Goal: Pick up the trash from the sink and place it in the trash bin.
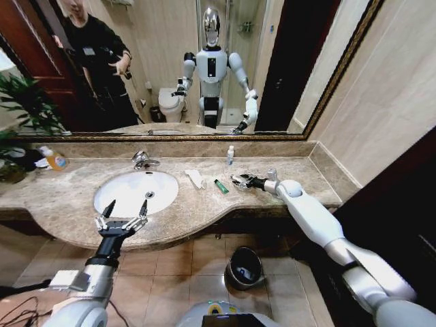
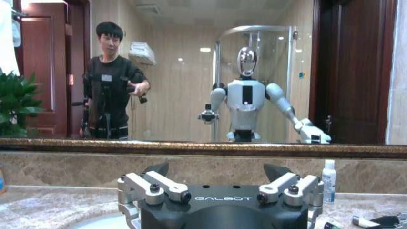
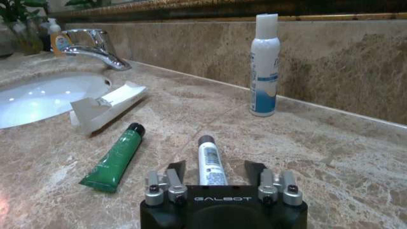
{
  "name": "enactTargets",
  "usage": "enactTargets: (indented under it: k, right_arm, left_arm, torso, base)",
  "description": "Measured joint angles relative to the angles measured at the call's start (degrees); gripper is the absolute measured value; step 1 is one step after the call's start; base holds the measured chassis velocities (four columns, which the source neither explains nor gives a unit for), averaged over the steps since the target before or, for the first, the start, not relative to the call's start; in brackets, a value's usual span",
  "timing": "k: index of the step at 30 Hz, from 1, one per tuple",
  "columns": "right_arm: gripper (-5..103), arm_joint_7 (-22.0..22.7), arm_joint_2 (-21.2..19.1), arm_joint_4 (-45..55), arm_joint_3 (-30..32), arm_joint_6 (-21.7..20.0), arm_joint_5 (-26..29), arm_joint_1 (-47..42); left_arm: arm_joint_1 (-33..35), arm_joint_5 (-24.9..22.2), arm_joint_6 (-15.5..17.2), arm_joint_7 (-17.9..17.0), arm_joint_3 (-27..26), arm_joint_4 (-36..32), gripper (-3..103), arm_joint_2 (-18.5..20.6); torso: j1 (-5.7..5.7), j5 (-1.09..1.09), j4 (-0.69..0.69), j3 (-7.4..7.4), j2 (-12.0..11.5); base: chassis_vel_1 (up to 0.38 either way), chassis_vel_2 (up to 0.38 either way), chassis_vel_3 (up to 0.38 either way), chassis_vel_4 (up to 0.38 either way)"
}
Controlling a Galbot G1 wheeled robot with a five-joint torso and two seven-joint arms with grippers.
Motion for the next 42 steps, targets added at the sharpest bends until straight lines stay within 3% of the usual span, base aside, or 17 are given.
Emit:
enactTargets:
  k: [1, 2, 3, 6, 9, 10, 12, 14, 19, 27, 29, 34, 36, 40, 42]
  right_arm:
    - [65, 0.00, 0.00, 0.00, 0.00, 0.00, 0.00, 0.00]
    - [54, 0.02, -0.03, 0.06, 0.07, 0.03, -0.06, -0.09]
    - [54, 0.04, -0.05, 0.06, 0.10, 0.11, -0.19, -0.11]
    - [37, 0.27, -0.19, 0.24, 0.07, 0.22, -0.37, -0.12]
    - [32, 0.55, -0.25, 0.60, -0.07, 0.20, -0.38, -0.13]
    - [21, 0.83, -0.27, 0.90, -0.19, 0.20, -0.36, -0.09]
    - [21, 1.03, -0.27, 1.03, -0.32, 0.20, -0.36, -0.04]
    - [12, 1.61, -0.21, 1.28, -0.66, 0.23, -0.35, 0.04]
    - [3, 2.94, -0.38, 2.75, -0.72, 0.16, -0.17, -0.55]
    - [3, 7.65, -4.73, 13.43, 2.43, -1.17, 4.60, -4.71]
    - [3, 7.78, -8.26, 18.19, 4.19, -1.30, 5.95, -7.43]
    - [3, 8.69, -12.33, 24.15, 8.19, -1.30, 7.89, -12.49]
    - [3, 11.40, -17.11, 32.67, 14.83, -0.14, 11.94, -24.10]
    - [3, 11.54, -17.93, 35.95, 18.61, -0.11, 12.58, -28.79]
    - [3, 12.21, -17.54, 40.01, 24.39, -0.27, 12.66, -34.19]
  left_arm:
    - [0.00, 0.00, 0.00, 0.00, 0.00, 0.00, 100, 0.00]
    - [0.00, 0.00, 0.00, 0.00, 0.00, 0.00, 100, 0.00]
    - [0.00, 0.00, 0.00, 0.00, 0.00, 0.00, 100, 0.00]
    - [0.00, 0.00, 0.00, 0.00, 0.00, 0.00, 100, 0.00]
    - [0.00, 0.00, 0.00, 0.00, 0.00, 0.00, 100, 0.00]
    - [0.00, 0.00, 0.00, 0.00, 0.00, 0.00, 100, 0.00]
    - [0.00, 0.00, 0.00, 0.00, 0.00, 0.00, 100, 0.00]
    - [0.00, 0.00, 0.00, 0.00, 0.00, 0.00, 100, 0.00]
    - [0.00, 0.00, 0.00, 0.00, 0.00, 0.00, 100, 0.00]
    - [0.00, 0.00, 0.00, 0.00, 0.00, 0.00, 100, 0.00]
    - [0.00, 0.00, 0.00, -0.01, 0.00, 0.00, 100, 0.00]
    - [0.00, 0.00, 0.00, -0.01, 0.00, 0.00, 100, 0.00]
    - [0.00, 0.00, 0.00, -0.01, 0.00, 0.00, 100, 0.00]
    - [0.00, 0.00, 0.00, -0.01, 0.00, 0.00, 100, 0.00]
    - [0.00, 0.00, 0.00, 0.00, 0.00, 0.00, 100, 0.00]
  torso:
    - [0.00, 0.00, 0.00, 0.00, 0.00]
    - [0.00, 0.00, 0.00, 0.00, 0.00]
    - [0.00, 0.00, 0.00, 0.00, 0.00]
    - [0.00, 0.00, 0.00, 0.00, 0.00]
    - [0.00, 0.01, 0.00, 0.00, 0.00]
    - [0.00, 0.01, 0.00, 0.00, -0.01]
    - [0.00, 0.01, 0.00, 0.00, -0.01]
    - [0.00, 0.00, 0.00, 0.00, -0.01]
    - [0.00, 0.02, 0.00, 0.01, -0.01]
    - [0.00, 0.00, 0.01, 0.00, -0.01]
    - [0.00, 0.01, 0.01, 0.00, -0.01]
    - [0.00, 0.00, 0.00, 0.00, -0.01]
    - [0.00, 0.02, -0.01, 0.00, -0.01]
    - [-0.01, 0.03, -0.02, 0.00, 0.00]
    - [-0.01, -0.01, 0.00, 0.00, 0.00]
  base:
    - [0.000, 0.000, 0.000, 0.000]
    - [0.000, 0.000, 0.000, 0.000]
    - [0.000, 0.000, 0.000, 0.000]
    - [0.000, 0.000, 0.000, 0.000]
    - [0.000, 0.000, 0.000, 0.000]
    - [0.000, 0.000, 0.000, 0.000]
    - [0.000, 0.000, 0.000, 0.000]
    - [0.000, 0.000, 0.000, 0.000]
    - [0.000, 0.000, 0.000, 0.000]
    - [0.000, 0.000, 0.000, 0.000]
    - [0.000, 0.000, 0.000, 0.000]
    - [0.000, 0.000, 0.000, 0.000]
    - [0.000, 0.000, 0.000, 0.000]
    - [0.000, 0.000, 0.000, 0.000]
    - [0.000, 0.000, 0.000, 0.000]
